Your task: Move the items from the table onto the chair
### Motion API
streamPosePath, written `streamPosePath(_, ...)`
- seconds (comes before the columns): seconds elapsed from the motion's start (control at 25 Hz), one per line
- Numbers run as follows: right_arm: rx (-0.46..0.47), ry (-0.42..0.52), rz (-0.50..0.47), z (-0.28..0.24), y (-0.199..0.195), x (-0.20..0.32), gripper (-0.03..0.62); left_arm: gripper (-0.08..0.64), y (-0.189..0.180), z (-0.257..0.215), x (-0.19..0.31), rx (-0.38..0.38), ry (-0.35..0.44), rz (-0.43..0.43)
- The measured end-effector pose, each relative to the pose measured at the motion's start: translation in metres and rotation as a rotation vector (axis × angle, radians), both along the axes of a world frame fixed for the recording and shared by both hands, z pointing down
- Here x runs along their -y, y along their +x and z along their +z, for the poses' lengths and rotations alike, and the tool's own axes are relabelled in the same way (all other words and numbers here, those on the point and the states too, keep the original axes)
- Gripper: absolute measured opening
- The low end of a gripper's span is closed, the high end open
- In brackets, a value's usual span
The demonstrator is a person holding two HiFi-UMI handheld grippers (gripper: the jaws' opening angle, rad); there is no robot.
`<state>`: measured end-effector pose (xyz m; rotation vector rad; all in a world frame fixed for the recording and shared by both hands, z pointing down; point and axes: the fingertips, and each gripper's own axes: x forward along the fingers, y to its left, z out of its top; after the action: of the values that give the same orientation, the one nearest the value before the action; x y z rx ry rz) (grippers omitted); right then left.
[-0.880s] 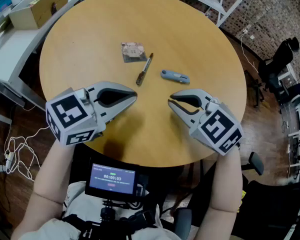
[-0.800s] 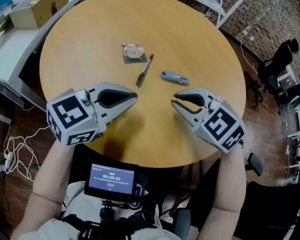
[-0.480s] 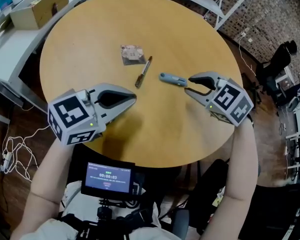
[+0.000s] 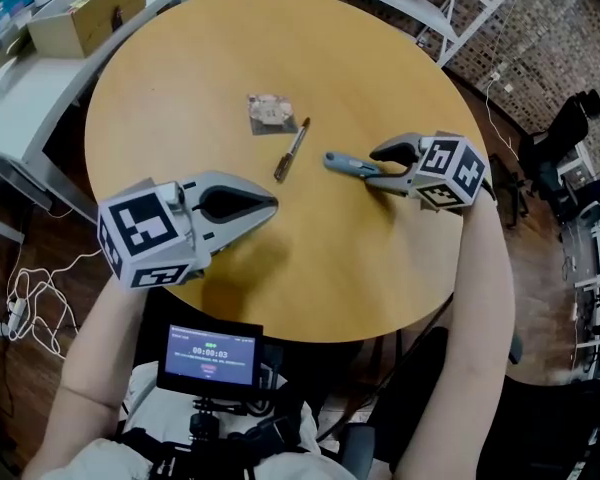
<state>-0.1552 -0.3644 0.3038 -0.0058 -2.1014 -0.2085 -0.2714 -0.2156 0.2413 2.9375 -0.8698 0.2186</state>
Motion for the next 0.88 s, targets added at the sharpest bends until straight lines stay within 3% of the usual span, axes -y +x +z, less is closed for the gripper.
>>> streamPosePath(0.16,0.051,-0.127,0.019,0.004,0.001,-0.003,0.167,0.011,0.0,0.001,0.0,0.002,0.001,0.0)
streamPosePath(0.28,0.07,-0.139,0.02,0.004,0.002,-0.005,0.137,0.011,0.0,0.0,0.0,0.003,0.002,0.001)
streamPosePath(0.52,0.086,-0.041,0.005,-0.003,-0.002,-0.017,0.133,0.011,-0.001,0.0,0.0,-0.001,-0.001,0.0)
streamPosePath(0.88,0.299,0.184,0.153,-0.053,-0.008,-0.05,0.133,0.012,-0.003,0.001,0.003,-0.001,-0.007,-0.025)
